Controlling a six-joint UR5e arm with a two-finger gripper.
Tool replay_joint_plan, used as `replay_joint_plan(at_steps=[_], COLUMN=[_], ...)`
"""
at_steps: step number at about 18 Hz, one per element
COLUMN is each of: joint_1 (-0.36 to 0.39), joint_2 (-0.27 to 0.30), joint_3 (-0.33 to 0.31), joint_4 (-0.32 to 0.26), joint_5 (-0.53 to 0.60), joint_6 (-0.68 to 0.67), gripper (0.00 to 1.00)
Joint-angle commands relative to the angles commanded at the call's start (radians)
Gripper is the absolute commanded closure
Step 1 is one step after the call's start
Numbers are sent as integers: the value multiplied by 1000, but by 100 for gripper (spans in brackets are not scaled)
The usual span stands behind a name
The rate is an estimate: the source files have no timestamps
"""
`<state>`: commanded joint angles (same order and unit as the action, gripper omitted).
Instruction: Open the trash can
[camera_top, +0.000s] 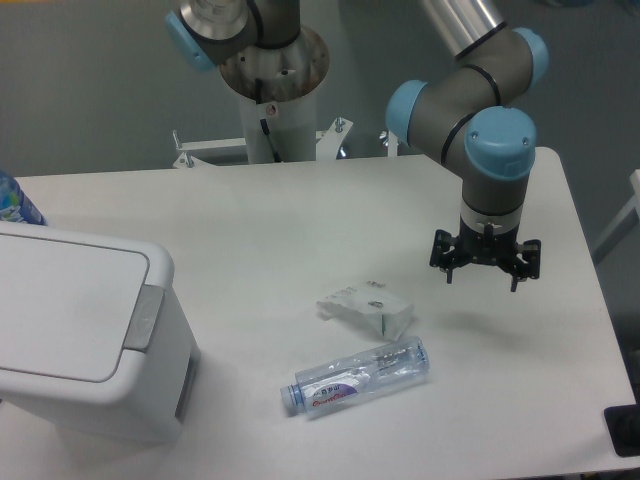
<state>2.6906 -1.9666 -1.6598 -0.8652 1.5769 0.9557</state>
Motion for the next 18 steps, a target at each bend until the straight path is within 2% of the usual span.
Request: replay_joint_plan(at_steps=[10, 13, 18], joint_1=[-14, -14, -26], joint_2=[-3, 20, 15], joint_3=[9, 18, 103], joint_4=[11, 14, 17], joint_5=[-55, -130, -238], joint_6=[-9, -102, -357], gripper=[0, 0, 0])
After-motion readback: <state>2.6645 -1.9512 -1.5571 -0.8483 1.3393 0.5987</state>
